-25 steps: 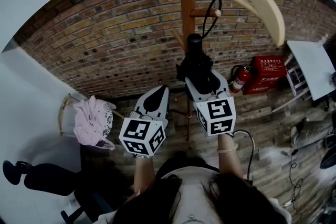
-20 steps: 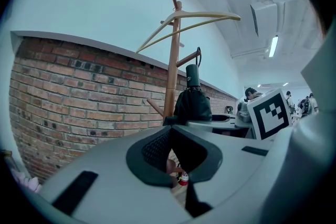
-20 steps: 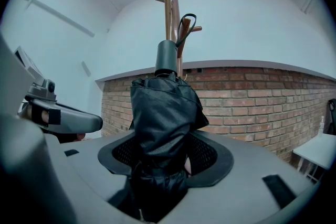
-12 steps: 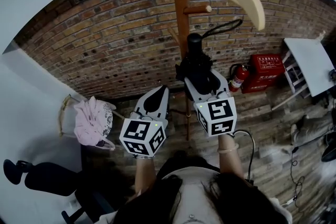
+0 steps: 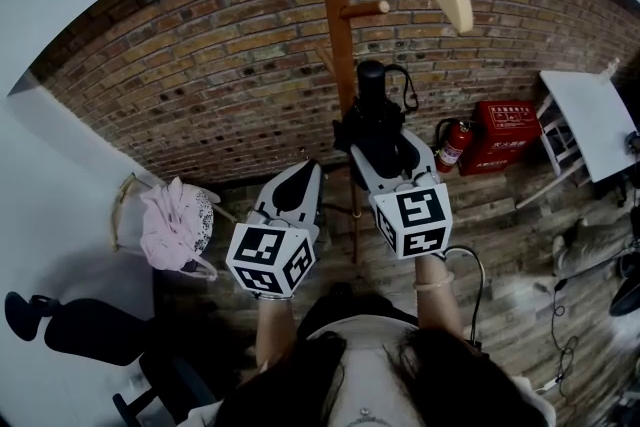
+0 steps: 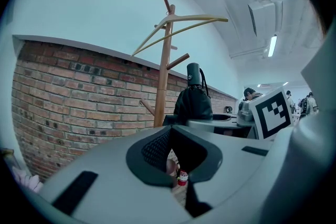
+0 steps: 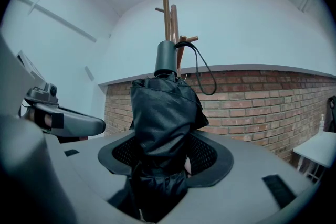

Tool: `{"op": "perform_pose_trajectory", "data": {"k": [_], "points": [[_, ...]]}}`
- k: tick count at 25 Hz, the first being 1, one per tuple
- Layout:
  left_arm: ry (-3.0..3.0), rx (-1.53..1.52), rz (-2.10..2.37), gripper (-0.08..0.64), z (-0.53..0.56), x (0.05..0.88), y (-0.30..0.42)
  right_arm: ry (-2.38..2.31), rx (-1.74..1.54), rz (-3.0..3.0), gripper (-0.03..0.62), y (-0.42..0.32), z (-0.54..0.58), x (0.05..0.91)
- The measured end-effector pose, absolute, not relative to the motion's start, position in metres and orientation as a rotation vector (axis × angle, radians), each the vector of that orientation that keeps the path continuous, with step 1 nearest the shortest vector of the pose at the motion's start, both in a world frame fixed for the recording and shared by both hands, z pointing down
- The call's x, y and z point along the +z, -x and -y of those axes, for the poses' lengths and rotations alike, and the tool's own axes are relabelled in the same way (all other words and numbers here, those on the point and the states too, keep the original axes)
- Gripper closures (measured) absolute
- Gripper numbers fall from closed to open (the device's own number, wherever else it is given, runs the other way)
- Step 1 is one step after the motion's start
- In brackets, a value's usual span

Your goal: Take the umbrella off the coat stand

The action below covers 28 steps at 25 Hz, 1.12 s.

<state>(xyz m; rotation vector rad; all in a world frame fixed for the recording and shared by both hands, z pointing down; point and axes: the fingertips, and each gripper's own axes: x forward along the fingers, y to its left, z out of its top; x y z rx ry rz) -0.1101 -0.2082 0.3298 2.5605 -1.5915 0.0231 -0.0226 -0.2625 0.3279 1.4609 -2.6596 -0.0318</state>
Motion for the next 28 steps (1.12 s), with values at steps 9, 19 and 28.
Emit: {"op": "perform_pose_trajectory", "data": {"k": [9, 19, 28], "points": [[-2.563, 0.042, 1.614, 0.551, 0.191, 0.326, 0.089, -1.458, -0.031, 2.681, 0.314, 0.002, 0.247, 0.323], [-2.557, 0.046, 1.657, 0.551, 0.168, 0.326, 0.07, -1.429, -0.05, 2.701, 0.314, -0.017, 0.227, 0.325], [-2.535, 0.047, 1.696, 0.551, 0.15, 0.331, 0.05, -1.384, -0.051, 2.727, 0.314, -0.034, 0.21, 0.329]]}}
